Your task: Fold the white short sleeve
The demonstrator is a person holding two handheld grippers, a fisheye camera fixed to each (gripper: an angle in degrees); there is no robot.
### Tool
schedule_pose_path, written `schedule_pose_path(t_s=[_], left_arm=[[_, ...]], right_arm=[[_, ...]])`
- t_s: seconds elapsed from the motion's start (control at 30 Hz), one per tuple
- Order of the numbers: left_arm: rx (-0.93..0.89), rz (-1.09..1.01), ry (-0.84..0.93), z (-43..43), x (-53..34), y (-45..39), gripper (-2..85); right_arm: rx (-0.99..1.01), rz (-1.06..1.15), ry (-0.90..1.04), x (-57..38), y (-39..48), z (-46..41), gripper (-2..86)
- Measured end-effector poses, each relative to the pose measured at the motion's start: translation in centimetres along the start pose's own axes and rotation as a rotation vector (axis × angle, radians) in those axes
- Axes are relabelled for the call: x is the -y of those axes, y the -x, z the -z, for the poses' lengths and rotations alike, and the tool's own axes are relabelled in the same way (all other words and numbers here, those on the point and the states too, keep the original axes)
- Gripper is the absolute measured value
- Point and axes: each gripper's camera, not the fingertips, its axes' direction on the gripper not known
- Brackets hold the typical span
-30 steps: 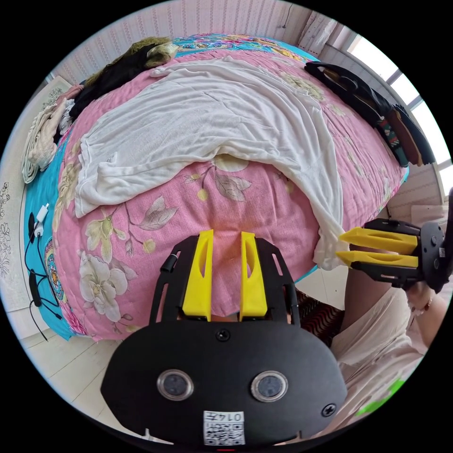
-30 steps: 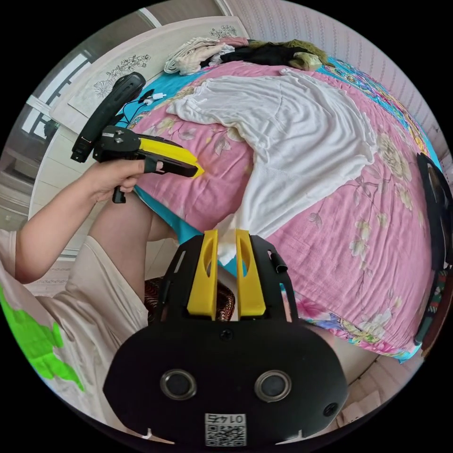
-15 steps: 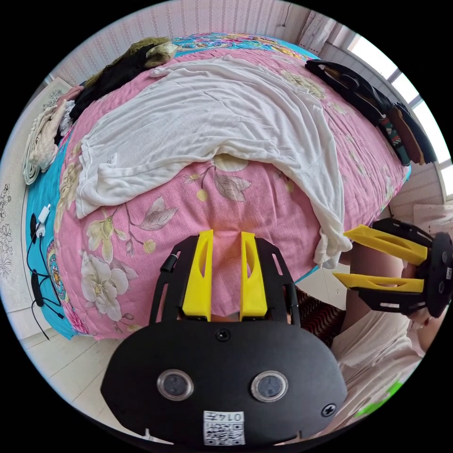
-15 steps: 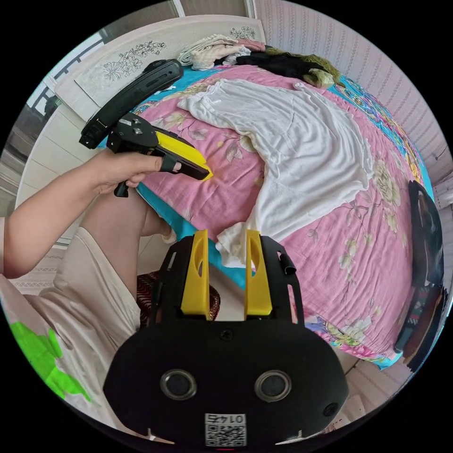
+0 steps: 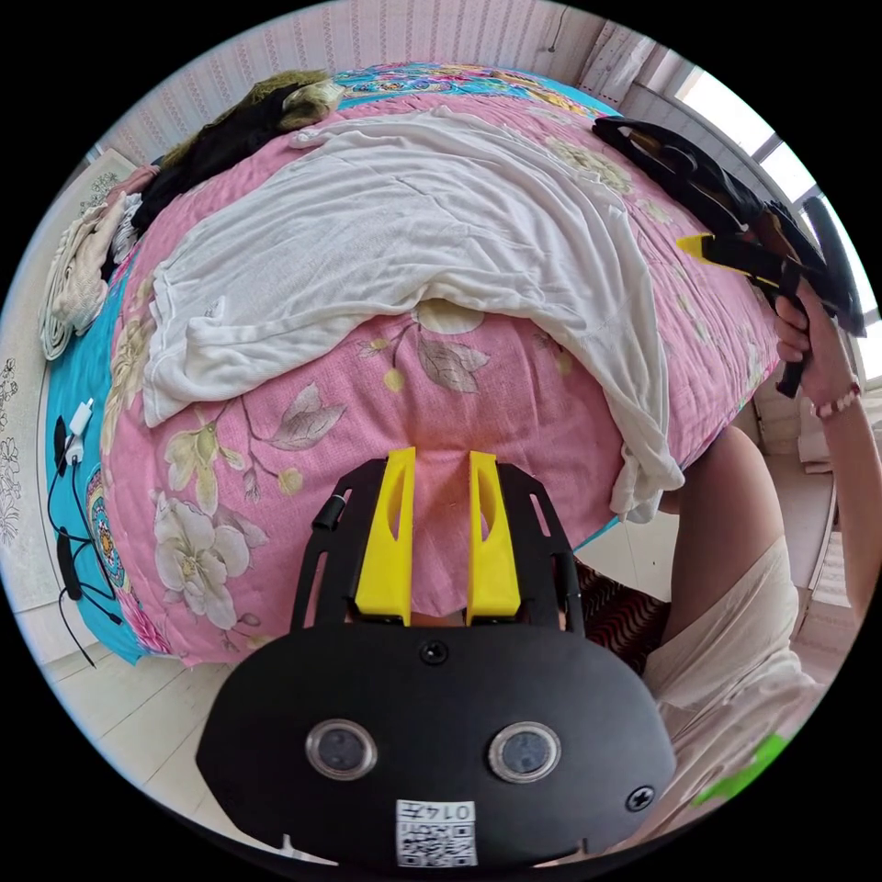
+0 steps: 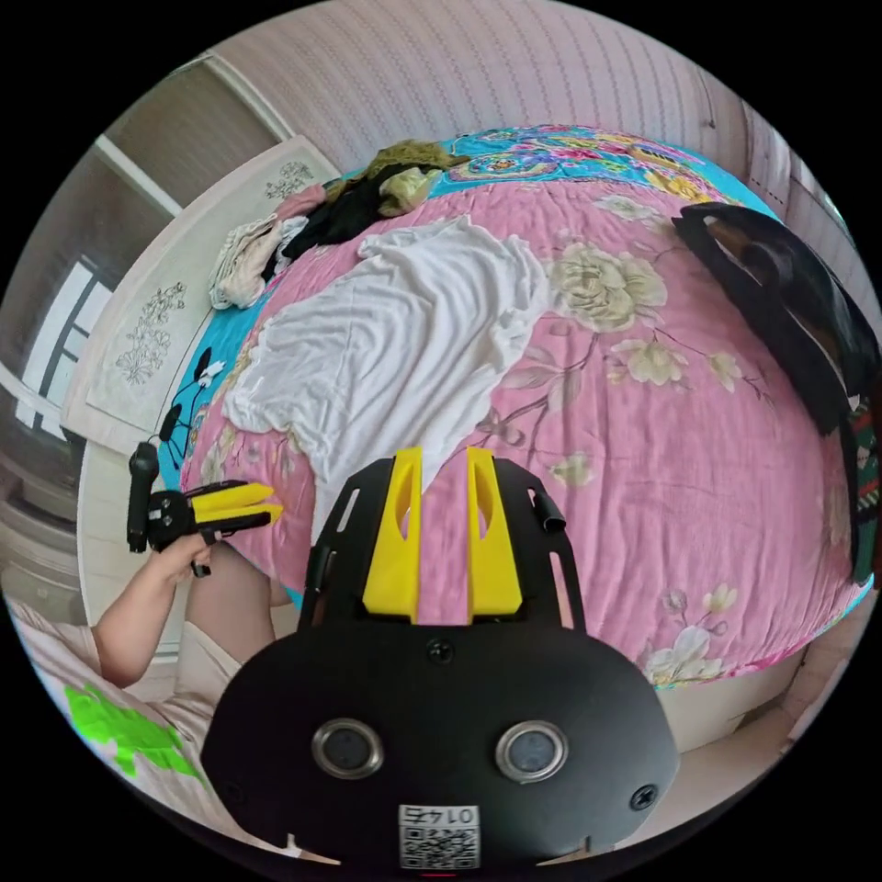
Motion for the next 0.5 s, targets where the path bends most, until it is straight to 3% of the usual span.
schedule_pose_path(t_s=[0.33, 0.5], left_arm=[[0.007, -0.008, 0.014, 0.6, 2.2, -0.3, 9.3], [0.005, -0.012, 0.017, 1.0, 3.3, -0.4, 9.3]], right_arm=[[-0.189, 0.008, 0.038, 9.2, -2.7, -3.7, 8.7], [-0.293, 0.059, 0.065, 10.4, -3.0, -4.6, 3.0]])
